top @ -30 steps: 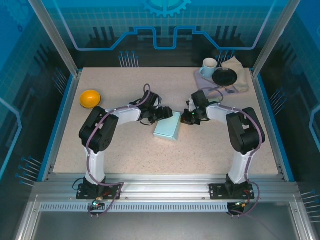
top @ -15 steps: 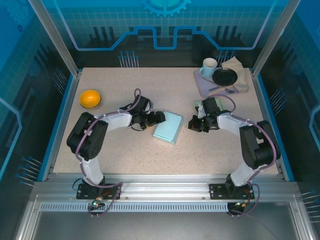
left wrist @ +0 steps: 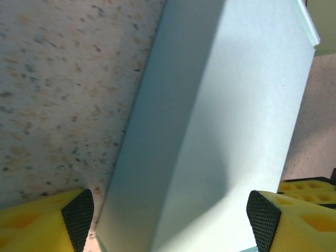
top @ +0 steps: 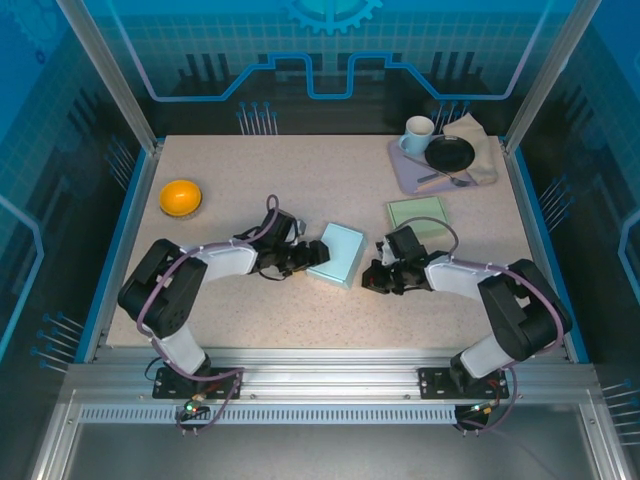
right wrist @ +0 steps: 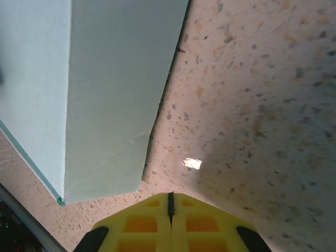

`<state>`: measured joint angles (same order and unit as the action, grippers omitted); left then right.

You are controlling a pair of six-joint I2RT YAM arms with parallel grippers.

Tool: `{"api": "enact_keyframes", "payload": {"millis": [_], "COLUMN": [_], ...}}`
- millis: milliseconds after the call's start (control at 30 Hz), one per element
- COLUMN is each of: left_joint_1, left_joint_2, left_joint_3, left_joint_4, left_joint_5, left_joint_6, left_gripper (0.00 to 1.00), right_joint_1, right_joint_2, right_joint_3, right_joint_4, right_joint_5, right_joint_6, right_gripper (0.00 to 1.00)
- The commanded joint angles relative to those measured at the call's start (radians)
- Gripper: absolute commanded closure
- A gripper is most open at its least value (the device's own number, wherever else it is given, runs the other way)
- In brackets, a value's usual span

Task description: Fold the paper box

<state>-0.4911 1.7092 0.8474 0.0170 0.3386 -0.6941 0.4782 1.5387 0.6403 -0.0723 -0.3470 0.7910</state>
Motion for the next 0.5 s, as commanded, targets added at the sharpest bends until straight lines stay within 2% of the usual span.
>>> {"api": "enact_keyframes", "payload": {"millis": [0, 167, 467], "left_joint_1": [-0.018, -0.053, -0.146], "left_joint_2": [-0.001, -0.002, 0.003], "left_joint_3": [-0.029, -0.047, -0.083], "left_joint_4": [0.044, 0.069, 0.161], "left_joint_5": [0.017, 0.004, -0.009], "left_joint_6": [-0.049, -0.106, -0.234], "left_gripper": [0.19, 0.20, 0.20], "right_joint_1": [0.048, 0.092, 0.118], "right_joint_2": [0.025, 0.045, 0.128], "right_joint_3": [0.004, -0.011, 0.002], "right_joint_4": [0.068, 0.135, 0.458], "right_joint_5": [0.016, 0.016, -0.157], "right_joint_6": [0.070, 0.134, 0.141], "right_gripper": [0.97, 0.97, 0.98]}}
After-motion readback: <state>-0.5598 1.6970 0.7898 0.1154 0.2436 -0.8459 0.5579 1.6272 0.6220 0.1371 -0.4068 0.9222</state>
